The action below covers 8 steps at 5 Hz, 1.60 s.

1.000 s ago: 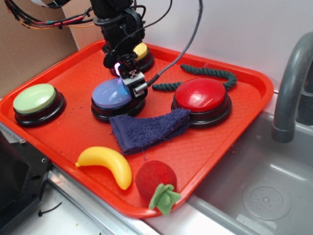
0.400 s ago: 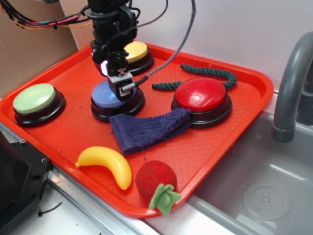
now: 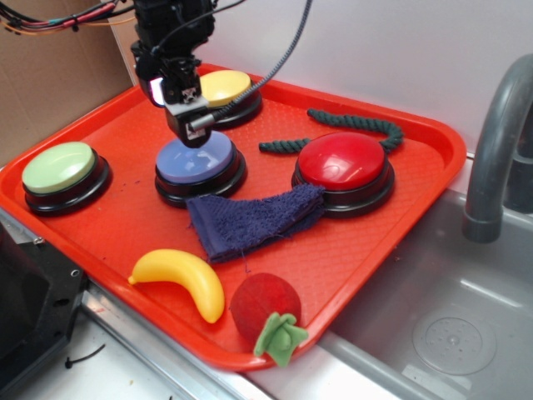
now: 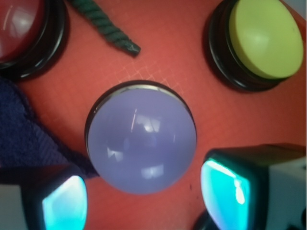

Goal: Push the purple button.

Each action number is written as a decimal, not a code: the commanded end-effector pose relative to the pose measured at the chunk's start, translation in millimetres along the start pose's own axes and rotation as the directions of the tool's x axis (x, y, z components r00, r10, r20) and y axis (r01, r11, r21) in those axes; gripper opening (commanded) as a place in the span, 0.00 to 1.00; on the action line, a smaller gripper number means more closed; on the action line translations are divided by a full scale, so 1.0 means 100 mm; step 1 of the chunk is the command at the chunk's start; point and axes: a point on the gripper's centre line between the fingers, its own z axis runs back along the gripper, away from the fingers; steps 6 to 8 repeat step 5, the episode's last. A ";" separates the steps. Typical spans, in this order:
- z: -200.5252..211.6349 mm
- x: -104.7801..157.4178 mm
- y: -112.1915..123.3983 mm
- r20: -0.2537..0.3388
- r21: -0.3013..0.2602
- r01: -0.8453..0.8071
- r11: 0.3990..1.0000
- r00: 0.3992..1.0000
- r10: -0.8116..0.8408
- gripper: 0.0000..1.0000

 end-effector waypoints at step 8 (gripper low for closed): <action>0.62 -0.16 0.01 0.202 0.029 -0.097 0.995 0.975 0.089 1.00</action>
